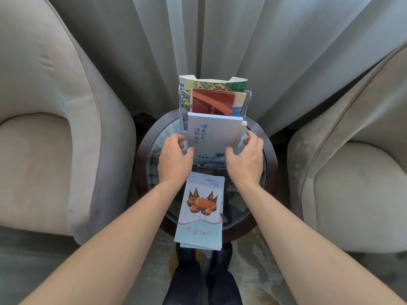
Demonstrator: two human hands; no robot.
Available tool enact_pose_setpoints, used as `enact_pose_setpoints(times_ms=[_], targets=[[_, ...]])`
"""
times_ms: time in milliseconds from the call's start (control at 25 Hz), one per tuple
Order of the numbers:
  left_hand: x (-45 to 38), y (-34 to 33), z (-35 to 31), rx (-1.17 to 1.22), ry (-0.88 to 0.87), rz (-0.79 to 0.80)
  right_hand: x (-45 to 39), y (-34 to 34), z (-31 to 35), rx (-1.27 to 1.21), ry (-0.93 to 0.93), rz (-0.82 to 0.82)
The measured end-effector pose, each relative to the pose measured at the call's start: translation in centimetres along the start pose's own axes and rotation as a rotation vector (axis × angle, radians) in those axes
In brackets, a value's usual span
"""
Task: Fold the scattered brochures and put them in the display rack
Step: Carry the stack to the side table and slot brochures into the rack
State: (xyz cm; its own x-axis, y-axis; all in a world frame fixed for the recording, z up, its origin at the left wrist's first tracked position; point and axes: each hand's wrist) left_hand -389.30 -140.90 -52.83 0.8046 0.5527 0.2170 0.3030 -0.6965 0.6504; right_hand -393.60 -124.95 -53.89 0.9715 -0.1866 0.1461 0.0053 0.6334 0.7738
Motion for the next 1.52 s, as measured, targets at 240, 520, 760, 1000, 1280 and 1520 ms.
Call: enact_pose_setpoints(times_ms=[240,520,760,1000,1280,1520], targets=[[4.5,-1.9,5.7,-0.189,0.246,0.327,5.8,-1.6,-5.8,0.095,-0.23,0.322],[10.5,-5.4,8.9,-0.202,0.157,0.29,9.9,-4.4,-8.2,0.125,-0.279,0.385],[9.5,-6.2,8.1,-0.039,0.387,0.22,9.7,-4.8,-7.7,0.061,-0.304,0.376],[7.3,-5.8,9.3,0.13,0.583,0.271,9.8,-5.0,-7.9,0.029,-0.284,0.424],[7.3,-4.1,7.4,0.379,0.415,0.3,9.5,-4.3,-6.4,-0.159,-0.382,0.382],[5.2,-1.0,3.2,0.278,0.068,0.154,8.6,-2.1,-1.3,-0.261,-0.157,0.151]])
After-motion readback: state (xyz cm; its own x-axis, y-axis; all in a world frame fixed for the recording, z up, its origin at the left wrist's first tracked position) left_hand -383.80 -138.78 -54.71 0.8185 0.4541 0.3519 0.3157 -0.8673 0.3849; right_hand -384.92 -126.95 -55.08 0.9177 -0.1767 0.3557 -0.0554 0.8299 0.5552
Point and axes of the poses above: each hand's wrist, its own x-axis away from the middle knuckle, its own y-axis out of the back of the hand, z = x × y, and after that the axes turned 3 degrees about x, right-handed
